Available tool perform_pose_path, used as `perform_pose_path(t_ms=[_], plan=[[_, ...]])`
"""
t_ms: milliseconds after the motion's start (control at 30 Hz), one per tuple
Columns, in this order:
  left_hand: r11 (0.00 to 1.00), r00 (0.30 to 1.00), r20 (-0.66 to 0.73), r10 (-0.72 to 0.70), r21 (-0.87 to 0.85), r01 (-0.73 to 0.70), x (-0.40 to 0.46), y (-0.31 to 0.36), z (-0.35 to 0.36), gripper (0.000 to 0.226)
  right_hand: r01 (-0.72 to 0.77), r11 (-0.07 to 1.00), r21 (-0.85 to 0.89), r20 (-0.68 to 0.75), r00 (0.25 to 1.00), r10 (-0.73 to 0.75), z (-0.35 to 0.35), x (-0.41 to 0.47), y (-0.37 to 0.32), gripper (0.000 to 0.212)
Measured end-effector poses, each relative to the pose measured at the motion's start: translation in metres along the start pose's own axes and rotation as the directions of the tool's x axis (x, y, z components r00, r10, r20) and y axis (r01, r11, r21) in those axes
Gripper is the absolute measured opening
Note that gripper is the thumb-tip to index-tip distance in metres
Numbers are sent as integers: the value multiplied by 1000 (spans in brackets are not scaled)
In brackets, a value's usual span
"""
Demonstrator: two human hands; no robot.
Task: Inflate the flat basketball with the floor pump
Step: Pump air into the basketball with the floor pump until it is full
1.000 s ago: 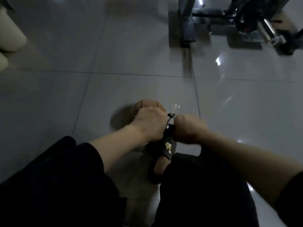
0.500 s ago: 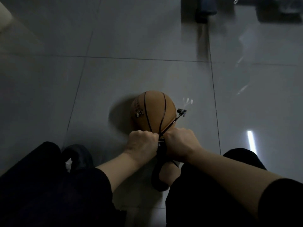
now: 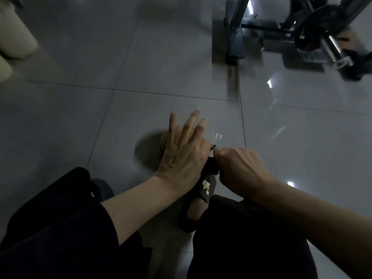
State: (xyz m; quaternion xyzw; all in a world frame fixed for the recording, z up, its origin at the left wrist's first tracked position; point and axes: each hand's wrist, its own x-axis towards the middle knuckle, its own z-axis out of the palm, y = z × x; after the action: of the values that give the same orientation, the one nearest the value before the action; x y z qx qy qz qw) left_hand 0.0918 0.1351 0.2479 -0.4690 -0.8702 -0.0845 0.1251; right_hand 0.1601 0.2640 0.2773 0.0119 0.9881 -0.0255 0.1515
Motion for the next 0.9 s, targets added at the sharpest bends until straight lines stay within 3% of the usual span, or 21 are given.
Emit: perform_pose_path(t_ms=[133,233,333,467,600,667,833,900], plan=[[999,997,-78,-22,23,24,-6,3,19,34,-38,999,-35,34,999,39,6,2,-1,14],[998,999,-42,-31,-61,28,-23,6,67,17,-33,999,27,155,988,29,49,18,1,9],[992,1000,20,-15,-124,18,-29,7,106,16,-25,999,32,231,973,17,82,39,15,18],[994,998,39,-45,-101,49,-16,-2,142,17,15,999,42,216,976,-23,110,71,31,20],[978,982,167,-86,-172,115,-32,-31,159,5,124,988,92,175,975,-138,131,99,11,19],[975,959,268,-89,-174,139,-40,-38,155,14,142,985,93,180,971,-157,133,102,4,22],[956,910,407,-81,-225,186,-30,-24,125,18,39,998,54,249,967,-52,112,80,11,21],[874,865,501,23,-431,226,-33,-22,101,28,-15,993,114,293,956,-20,95,62,12,45]])
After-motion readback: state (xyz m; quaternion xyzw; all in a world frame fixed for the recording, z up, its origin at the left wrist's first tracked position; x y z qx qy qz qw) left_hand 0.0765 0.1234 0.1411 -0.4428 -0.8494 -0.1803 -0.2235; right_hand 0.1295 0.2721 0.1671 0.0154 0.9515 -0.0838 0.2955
